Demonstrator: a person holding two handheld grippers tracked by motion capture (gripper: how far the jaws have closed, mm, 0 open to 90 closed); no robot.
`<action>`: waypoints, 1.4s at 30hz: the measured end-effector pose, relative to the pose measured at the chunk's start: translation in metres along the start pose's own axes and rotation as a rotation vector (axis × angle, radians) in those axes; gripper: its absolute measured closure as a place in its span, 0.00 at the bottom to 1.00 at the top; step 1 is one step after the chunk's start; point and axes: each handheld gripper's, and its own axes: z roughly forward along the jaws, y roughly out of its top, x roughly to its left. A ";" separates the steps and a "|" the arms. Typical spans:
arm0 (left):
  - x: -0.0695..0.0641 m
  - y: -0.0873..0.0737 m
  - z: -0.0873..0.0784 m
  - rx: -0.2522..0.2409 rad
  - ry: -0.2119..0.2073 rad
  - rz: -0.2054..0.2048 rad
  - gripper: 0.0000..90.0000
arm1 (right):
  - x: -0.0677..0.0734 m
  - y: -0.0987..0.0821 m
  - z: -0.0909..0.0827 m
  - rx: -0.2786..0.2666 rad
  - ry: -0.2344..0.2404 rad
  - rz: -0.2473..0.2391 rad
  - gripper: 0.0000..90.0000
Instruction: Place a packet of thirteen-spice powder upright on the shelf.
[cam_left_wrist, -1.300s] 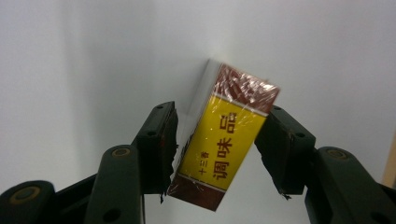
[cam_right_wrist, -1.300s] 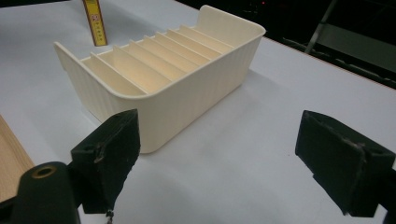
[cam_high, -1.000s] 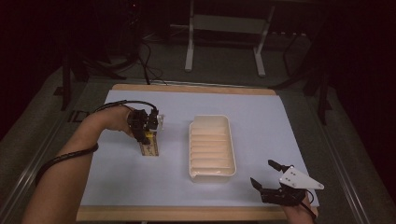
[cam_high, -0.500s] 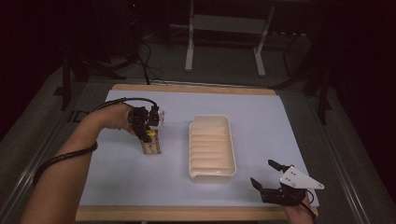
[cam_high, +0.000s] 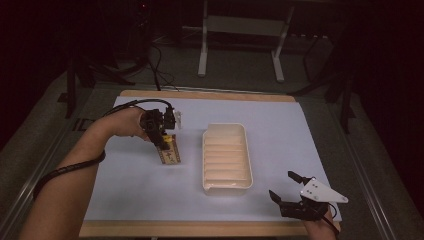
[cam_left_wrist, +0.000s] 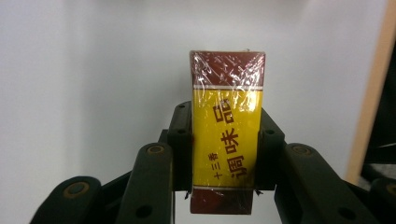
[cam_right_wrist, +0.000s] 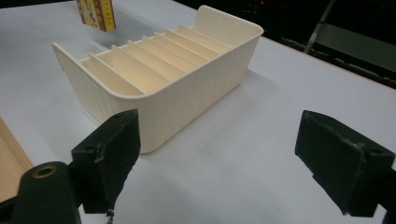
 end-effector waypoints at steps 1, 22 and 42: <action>-0.001 0.002 -0.003 -0.006 -0.008 0.005 0.75 | 0.000 0.000 0.000 -0.003 0.000 0.000 0.16; -0.015 0.046 -0.044 -0.142 -0.014 -0.001 0.75 | 0.000 0.000 -0.001 -0.009 0.000 -0.001 0.16; -0.011 0.076 -0.043 -0.309 0.055 0.041 0.75 | 0.000 0.000 -0.001 -0.002 0.002 -0.004 0.16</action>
